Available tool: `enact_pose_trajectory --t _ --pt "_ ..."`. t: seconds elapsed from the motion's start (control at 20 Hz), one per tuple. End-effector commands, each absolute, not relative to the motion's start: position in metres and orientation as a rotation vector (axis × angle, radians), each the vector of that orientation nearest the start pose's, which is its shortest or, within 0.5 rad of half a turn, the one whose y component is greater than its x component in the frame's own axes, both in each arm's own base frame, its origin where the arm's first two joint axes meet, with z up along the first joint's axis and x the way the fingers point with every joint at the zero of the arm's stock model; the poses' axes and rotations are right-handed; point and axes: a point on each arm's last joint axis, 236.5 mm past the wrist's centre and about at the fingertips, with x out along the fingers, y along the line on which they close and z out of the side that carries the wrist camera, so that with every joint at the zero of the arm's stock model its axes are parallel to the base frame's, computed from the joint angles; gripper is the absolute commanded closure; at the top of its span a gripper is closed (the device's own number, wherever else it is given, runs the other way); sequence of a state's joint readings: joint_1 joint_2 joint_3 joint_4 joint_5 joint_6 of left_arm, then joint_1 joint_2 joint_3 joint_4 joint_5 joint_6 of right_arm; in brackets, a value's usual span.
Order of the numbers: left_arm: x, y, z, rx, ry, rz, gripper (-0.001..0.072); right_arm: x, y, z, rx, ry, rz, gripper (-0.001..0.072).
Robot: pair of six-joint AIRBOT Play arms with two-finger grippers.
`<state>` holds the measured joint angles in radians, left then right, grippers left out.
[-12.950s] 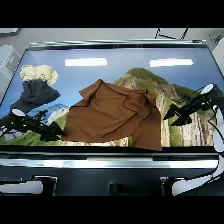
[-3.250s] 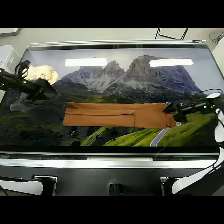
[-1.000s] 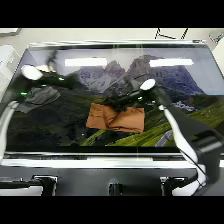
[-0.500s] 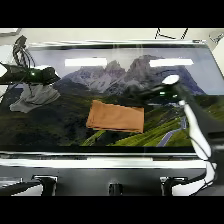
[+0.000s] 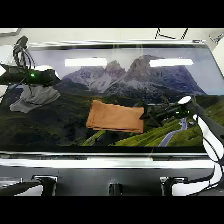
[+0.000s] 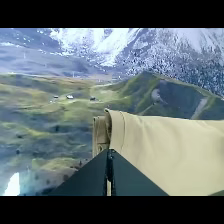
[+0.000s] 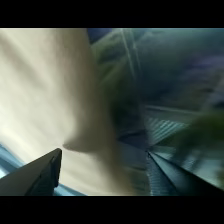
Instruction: Fold the clothes and pants, and hang the long-sleeved shirts on hangers.
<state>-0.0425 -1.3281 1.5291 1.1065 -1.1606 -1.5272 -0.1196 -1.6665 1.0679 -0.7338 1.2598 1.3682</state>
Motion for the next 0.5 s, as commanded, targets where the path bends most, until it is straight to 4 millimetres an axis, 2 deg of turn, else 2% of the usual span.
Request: enact_pose_trajectory --t 0.0,0.1,0.15,0.2,0.3,0.4,0.45 --pt "0.447 -0.125 0.156 -0.312 0.944 -0.383 0.069 0.364 0.153 -0.097 0.91 1.545 0.487 0.0184" --pt "0.446 -0.129 0.156 -0.308 0.945 -0.391 0.0689 0.364 0.169 -0.093 0.902 1.526 0.555 0.0424" --pt "0.445 -0.131 0.156 -0.306 0.945 -0.394 0.069 0.367 0.176 -0.082 0.896 1.497 0.623 0.0579" --pt "0.445 -0.131 0.156 -0.307 0.945 -0.395 0.0689 0.373 0.179 -0.067 0.901 1.471 0.677 0.0669" --pt "0.446 -0.131 0.156 -0.306 0.942 -0.394 0.0689 0.398 0.17 -0.025 0.863 1.389 0.745 0.0669" --pt "0.447 -0.131 0.157 -0.308 0.935 -0.392 0.0689 0.432 0.152 0.037 0.83 1.276 0.772 0.0669" --pt "0.448 -0.13 0.158 -0.308 0.93 -0.391 0.0689 0.451 0.137 0.07 0.832 1.213 0.751 0.0669"
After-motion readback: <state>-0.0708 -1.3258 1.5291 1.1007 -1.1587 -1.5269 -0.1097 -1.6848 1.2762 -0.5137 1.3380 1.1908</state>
